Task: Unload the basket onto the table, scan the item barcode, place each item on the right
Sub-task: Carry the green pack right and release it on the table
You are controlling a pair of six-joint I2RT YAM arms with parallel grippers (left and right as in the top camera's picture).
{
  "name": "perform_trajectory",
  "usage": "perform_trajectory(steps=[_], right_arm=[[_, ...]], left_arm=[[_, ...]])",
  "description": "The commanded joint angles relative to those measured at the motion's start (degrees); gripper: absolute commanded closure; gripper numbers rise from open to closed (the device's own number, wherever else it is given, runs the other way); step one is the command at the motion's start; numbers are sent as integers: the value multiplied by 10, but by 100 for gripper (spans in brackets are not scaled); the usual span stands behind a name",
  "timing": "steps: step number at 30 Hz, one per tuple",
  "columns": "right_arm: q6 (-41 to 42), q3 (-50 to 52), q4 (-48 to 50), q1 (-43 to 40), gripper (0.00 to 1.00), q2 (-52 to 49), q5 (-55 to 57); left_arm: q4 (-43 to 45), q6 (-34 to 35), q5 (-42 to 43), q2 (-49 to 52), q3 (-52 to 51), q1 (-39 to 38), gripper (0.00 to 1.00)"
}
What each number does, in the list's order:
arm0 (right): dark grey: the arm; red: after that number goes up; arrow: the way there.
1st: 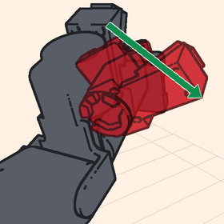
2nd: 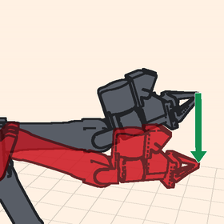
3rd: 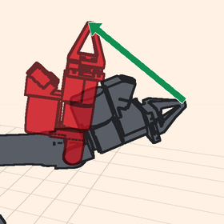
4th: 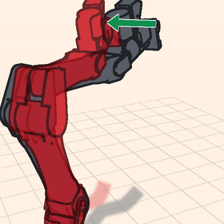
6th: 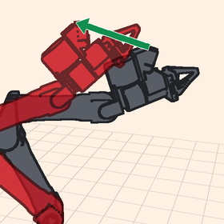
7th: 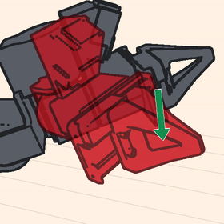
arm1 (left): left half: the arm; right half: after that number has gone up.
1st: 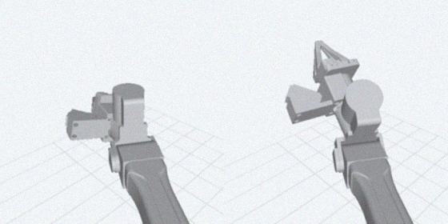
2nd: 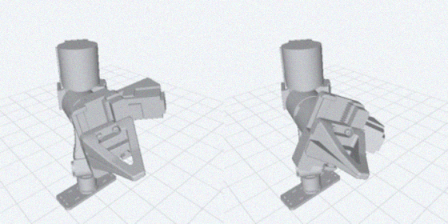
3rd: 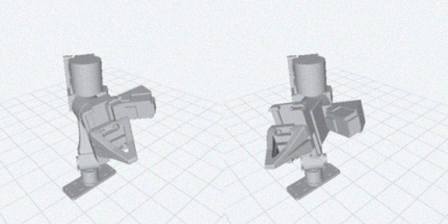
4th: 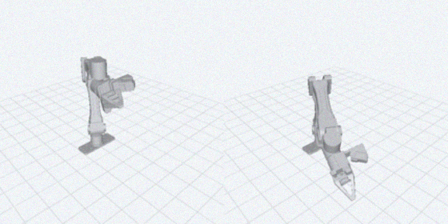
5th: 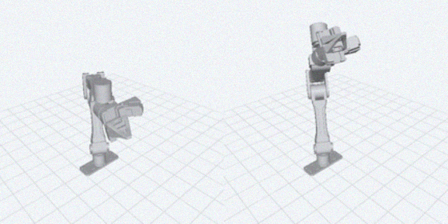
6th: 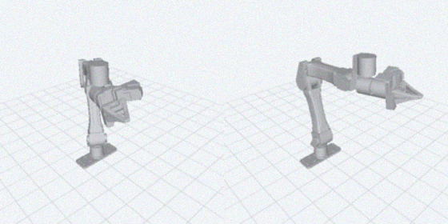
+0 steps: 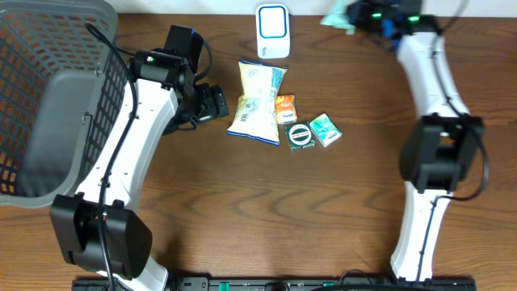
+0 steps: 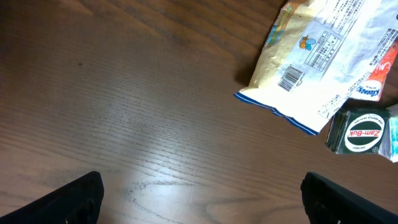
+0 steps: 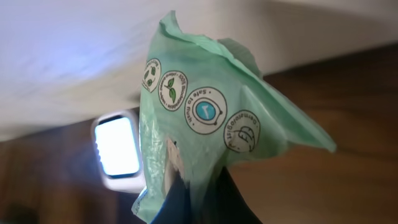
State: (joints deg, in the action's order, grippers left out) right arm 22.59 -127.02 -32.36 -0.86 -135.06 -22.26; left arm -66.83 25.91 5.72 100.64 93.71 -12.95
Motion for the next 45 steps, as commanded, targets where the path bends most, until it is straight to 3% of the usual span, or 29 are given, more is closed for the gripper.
perform_trajectory(steps=[1,6,15,19,20,23,26,31,36,40,45], right_arm=[[-38,-4,-52,-43,99,14,47],[-91,-4,-118,-101,99,13,90],[-100,-4,-152,-172,99,12,126],[-100,-4,-155,-189,89,12,168],[-100,-4,-156,-191,82,12,183],[-100,-4,-164,-195,44,11,225],[-100,-3,-173,-195,29,10,243],[-100,-3,-187,-191,27,9,203],[-100,-3,-209,-176,27,9,76],[-100,-3,-263,-151,28,9,1],[-115,-3,-332,-95,30,9,-12]], left_arm=[[-2,7,-2,2,-3,1,0],[-2,7,-2,2,-3,1,0],[-2,7,-2,2,-3,1,0],[-2,7,-2,2,-3,1,0],[-2,7,-2,2,-3,1,0],[-2,7,-2,2,-3,1,0],[-2,7,-2,2,-3,1,0],[-2,7,-2,2,-3,1,0],[-2,7,-2,2,-3,1,0],[-2,7,-2,2,-3,1,0],[-2,7,-2,2,-3,1,0]])
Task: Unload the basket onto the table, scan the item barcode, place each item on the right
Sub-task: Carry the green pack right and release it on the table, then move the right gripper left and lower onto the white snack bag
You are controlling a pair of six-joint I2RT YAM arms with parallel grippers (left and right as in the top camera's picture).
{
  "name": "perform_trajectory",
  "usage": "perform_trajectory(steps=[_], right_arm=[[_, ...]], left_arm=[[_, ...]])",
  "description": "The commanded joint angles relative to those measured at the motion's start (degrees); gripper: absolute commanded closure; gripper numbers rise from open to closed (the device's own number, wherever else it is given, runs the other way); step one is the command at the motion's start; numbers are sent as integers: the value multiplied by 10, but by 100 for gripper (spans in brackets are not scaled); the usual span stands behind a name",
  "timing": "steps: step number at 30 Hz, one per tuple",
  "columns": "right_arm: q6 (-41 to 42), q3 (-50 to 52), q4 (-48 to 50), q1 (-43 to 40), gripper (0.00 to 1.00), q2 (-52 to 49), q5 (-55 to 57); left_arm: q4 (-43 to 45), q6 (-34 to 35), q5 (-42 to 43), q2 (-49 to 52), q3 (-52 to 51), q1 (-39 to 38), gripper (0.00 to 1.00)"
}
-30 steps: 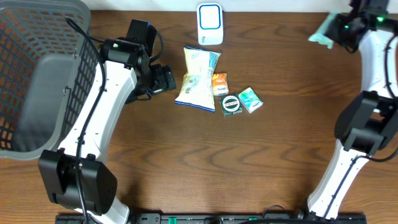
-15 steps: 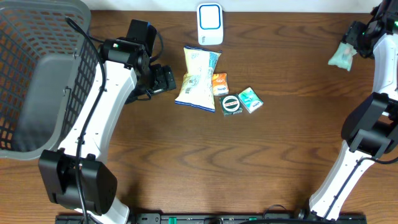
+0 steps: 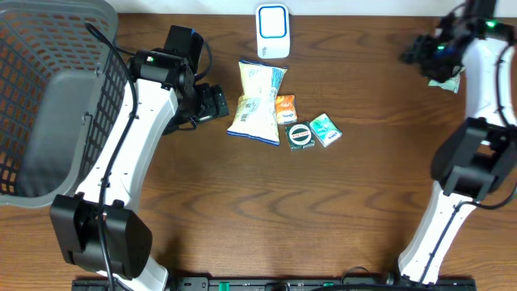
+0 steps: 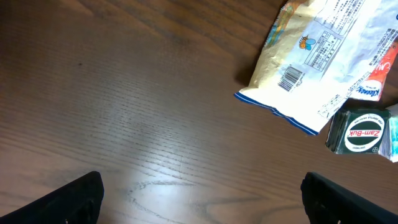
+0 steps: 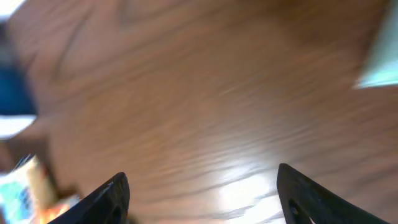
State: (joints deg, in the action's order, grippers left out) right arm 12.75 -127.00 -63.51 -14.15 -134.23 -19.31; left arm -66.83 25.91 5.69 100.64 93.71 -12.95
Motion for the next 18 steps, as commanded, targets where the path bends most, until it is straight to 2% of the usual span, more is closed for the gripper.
perform_trajectory(steps=[1,10,12,15,18], right_arm=[[-29,-2,-27,53,30,1,-42],[-62,0,-57,181,21,1,-18],[-62,0,-57,209,11,1,9],[-62,3,-53,247,1,1,70],[-62,10,-46,287,1,1,124]], left_arm=[[-2,7,-1,2,-3,1,0],[-2,7,-2,2,-3,1,0],[-2,7,-2,2,-3,1,0],[-2,7,-1,2,-3,1,0],[-2,7,-1,2,-3,1,0]])
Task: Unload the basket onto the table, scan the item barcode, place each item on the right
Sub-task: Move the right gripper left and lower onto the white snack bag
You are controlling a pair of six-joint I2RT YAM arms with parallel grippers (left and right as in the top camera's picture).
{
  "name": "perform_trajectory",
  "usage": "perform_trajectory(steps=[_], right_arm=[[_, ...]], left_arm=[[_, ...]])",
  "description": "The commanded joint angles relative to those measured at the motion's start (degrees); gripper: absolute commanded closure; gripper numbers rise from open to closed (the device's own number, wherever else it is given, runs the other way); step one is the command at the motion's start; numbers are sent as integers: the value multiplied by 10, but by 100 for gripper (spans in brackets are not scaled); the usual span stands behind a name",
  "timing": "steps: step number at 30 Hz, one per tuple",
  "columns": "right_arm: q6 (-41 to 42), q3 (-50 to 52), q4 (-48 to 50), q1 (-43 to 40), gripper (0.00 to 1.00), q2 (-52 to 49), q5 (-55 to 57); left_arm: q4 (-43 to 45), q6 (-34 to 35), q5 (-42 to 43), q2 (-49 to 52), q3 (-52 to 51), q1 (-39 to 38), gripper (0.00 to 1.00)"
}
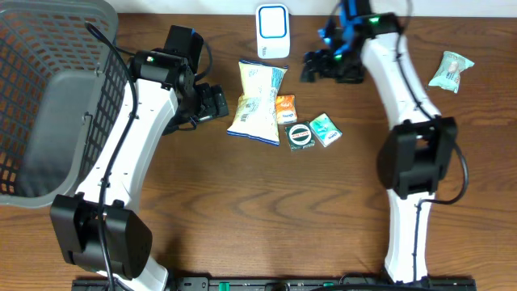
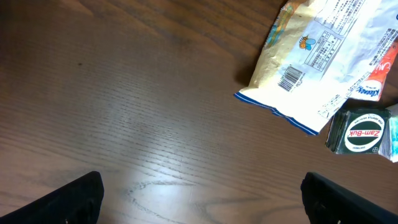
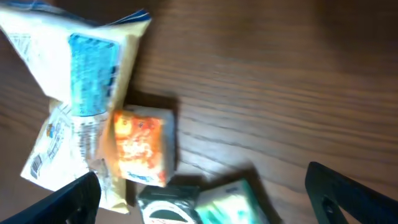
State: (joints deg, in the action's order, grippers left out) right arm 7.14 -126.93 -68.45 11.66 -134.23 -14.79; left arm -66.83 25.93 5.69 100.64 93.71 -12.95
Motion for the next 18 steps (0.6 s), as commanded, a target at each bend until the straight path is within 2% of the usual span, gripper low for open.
perform_trajectory(steps=[1,18], right_arm=[[-6,13,6,39,1,1,89],[46,114,124,150,1,1,103]], left_arm=[[-2,7,-1,2,-3,1,0],[-2,7,-1,2,-3,1,0]])
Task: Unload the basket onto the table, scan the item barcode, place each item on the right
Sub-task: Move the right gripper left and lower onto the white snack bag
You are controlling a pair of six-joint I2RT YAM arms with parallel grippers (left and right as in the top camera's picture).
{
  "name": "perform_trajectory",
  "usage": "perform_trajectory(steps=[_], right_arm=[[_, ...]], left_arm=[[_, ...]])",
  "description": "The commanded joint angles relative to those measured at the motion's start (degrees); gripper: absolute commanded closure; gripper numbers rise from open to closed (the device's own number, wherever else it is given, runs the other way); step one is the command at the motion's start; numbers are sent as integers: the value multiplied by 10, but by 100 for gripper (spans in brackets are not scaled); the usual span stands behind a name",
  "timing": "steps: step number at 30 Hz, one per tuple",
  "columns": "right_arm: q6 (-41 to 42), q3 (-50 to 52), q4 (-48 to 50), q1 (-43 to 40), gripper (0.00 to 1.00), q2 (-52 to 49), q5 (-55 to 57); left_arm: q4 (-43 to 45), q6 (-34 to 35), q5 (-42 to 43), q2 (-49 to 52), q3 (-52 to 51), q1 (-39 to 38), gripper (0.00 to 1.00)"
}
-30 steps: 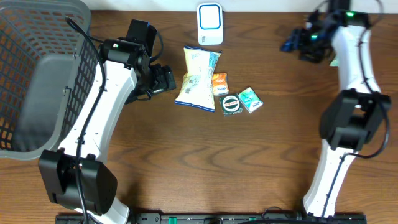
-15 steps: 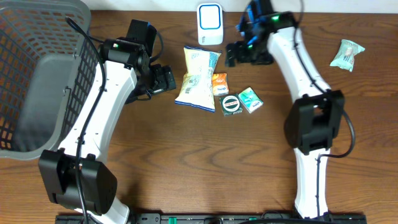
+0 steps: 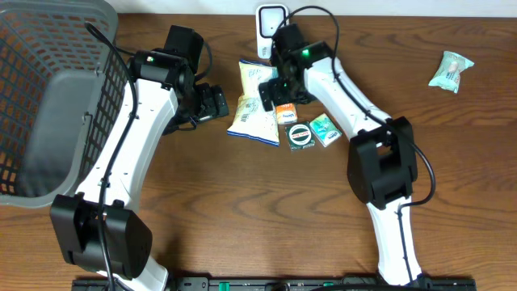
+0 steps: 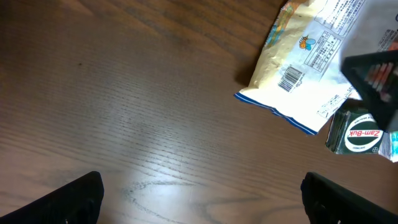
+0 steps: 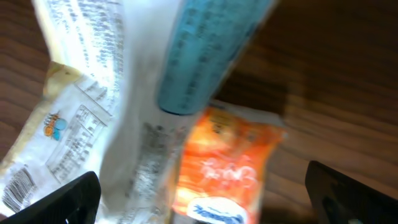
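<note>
Mid-table lie two snack bags [image 3: 252,113], an orange packet [image 3: 286,111], a round Zam-Buk tin [image 3: 300,136] and a small green box [image 3: 325,129]. The white scanner [image 3: 268,14] stands at the back edge, partly hidden by my right arm. My right gripper [image 3: 279,87] hovers open low over the bags and packet. In the right wrist view the orange packet [image 5: 224,162] lies between the open fingers of my right gripper [image 5: 205,199], touching neither. My left gripper [image 4: 202,202] is open over bare wood left of the barcoded bag [image 4: 317,68]. A green pack [image 3: 450,69] lies far right.
A grey mesh basket [image 3: 48,97] fills the table's left end. My left arm [image 3: 137,137] runs from the front edge up to the bags' left side. My right arm [image 3: 355,89] crosses above the tin and green box.
My right gripper was just right of the scanner; now it is lower and further left, over the snack bags and orange packet, still open. The left arm has not moved.
My right gripper was shut on the green pack at the back edge, right of the scanner. Then it was open at the far right, with the pack lying there. Then it was empty beside the scanner, and now over the orange packet. The left gripper stayed put.
</note>
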State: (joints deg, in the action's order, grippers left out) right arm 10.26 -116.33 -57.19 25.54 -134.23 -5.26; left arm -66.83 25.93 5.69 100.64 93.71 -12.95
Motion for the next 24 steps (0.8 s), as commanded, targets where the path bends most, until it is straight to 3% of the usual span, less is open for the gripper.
perform_trajectory(steps=[1,8,14,24], right_arm=[[16,8,15,13,1,1,8],[30,9,35,23,10,1,-21],[30,9,52,37,28,1,-47],[30,11,76,52,30,0,18]], left_arm=[[-2,7,-1,2,-3,1,0],[-2,7,-1,2,-3,1,0],[-2,7,-1,2,-3,1,0],[-2,7,-1,2,-3,1,0]])
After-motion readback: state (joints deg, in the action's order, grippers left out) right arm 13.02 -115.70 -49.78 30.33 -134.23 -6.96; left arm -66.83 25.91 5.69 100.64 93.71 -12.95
